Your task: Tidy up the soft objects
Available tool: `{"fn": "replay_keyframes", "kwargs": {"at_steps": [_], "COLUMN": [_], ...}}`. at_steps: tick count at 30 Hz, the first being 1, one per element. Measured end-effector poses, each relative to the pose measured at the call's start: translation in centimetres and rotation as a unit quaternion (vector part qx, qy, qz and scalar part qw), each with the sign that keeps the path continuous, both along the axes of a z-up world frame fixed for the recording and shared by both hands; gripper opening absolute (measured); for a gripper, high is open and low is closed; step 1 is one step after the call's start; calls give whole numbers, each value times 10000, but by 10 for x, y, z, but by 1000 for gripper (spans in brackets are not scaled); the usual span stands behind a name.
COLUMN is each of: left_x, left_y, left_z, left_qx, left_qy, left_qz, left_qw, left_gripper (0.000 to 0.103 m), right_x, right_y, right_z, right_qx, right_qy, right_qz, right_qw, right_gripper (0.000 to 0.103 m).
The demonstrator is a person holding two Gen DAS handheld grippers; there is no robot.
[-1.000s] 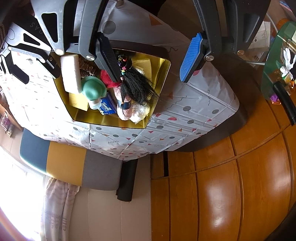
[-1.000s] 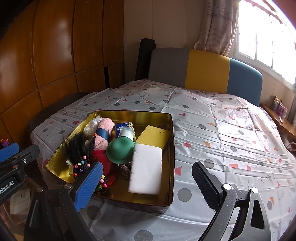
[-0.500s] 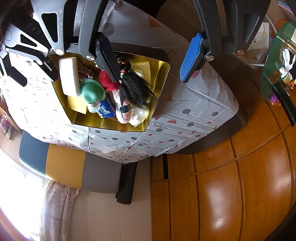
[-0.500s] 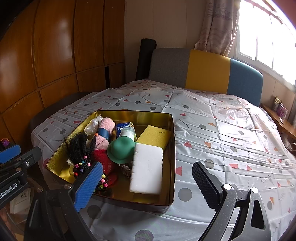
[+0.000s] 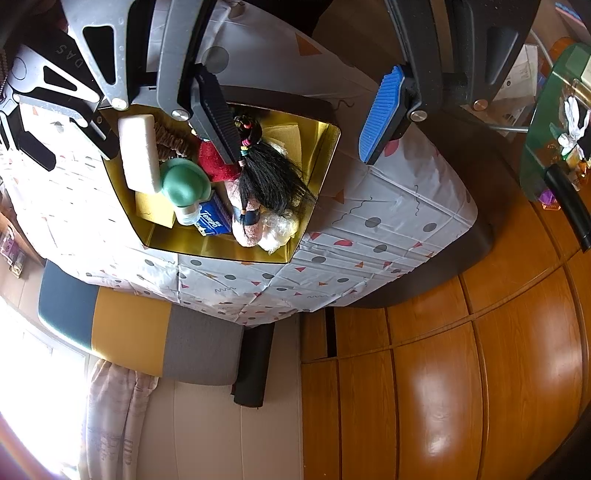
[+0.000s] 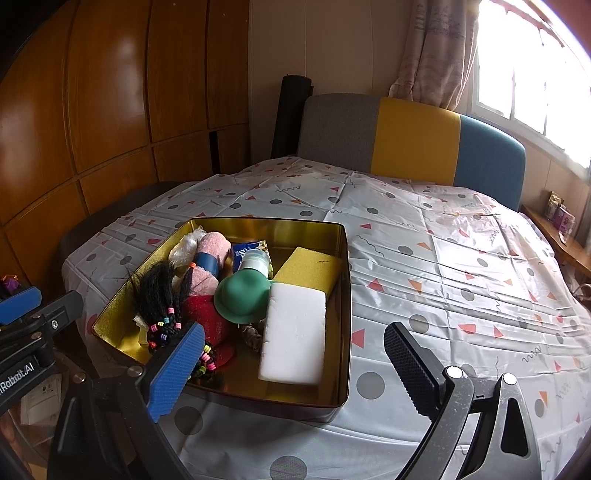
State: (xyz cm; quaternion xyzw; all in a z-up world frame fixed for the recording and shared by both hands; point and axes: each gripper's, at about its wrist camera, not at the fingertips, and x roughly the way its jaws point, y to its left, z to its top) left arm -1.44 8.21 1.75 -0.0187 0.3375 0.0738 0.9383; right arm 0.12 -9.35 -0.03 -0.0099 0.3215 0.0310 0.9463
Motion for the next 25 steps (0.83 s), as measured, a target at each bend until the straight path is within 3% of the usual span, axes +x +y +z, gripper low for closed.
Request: {"fn": "replay_keyframes", "kwargs": {"at_steps": [17, 21, 25], "left_x": [1, 0, 3], "left_y": [2, 4, 8], "left_z": [0, 1, 1], "left_qx": [80, 125, -23], "left_qy": [-54, -159, -117], "left_qz": [114, 148, 93], "left_qw": [9999, 9997, 9999], "left_gripper": [67, 52, 51], "right_x": [-1, -1, 0], "right_y": [-1, -2, -5], "right_z": [-2, -3, -5], "right_qx": [-11, -1, 6], "right_qy": [19, 43, 70], "right_qz": [11, 6, 24], "right_qw": [10000, 10000, 10000], "right_gripper": [99, 99, 99]}}
